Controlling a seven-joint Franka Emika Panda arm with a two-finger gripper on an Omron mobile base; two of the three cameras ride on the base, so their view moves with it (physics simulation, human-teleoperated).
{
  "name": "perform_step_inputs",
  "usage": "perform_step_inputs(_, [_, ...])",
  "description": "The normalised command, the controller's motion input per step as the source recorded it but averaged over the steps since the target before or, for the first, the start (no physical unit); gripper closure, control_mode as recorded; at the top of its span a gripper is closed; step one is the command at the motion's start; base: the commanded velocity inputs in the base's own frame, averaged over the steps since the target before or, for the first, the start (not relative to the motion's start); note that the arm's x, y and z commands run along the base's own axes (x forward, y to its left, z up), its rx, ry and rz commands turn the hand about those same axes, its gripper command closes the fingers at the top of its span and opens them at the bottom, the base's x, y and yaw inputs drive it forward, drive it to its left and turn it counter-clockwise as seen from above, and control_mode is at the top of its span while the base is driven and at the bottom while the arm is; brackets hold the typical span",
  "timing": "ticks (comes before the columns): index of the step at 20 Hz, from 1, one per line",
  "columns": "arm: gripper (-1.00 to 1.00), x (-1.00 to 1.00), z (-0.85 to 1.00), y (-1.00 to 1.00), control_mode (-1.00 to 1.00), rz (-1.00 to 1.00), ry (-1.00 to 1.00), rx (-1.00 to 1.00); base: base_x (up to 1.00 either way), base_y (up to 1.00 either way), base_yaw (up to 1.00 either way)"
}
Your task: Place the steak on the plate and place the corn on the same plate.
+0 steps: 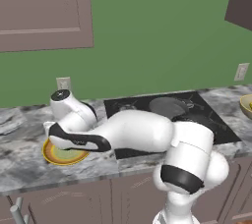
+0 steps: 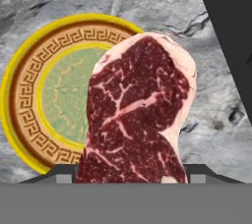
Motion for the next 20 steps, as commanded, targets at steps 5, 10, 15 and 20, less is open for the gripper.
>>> perform_step_inputs(5, [1.0,0.3,-0.41,0.34,-1.0,0.0,0.0,-0.04,0.0,0.0,0.0])
perform_step_inputs(10, [1.0,0.43,-0.59,0.0,-1.0,0.0,0.01,-0.08,0.0,0.0,0.0])
perform_step_inputs(15, [1.0,0.25,-0.19,0.21,-1.0,0.0,0.03,0.0,0.0,0.0,0.0])
perform_step_inputs(20, [1.0,0.2,0.0,0.25,-1.0,0.0,0.11,0.0,0.0,0.0,0.0])
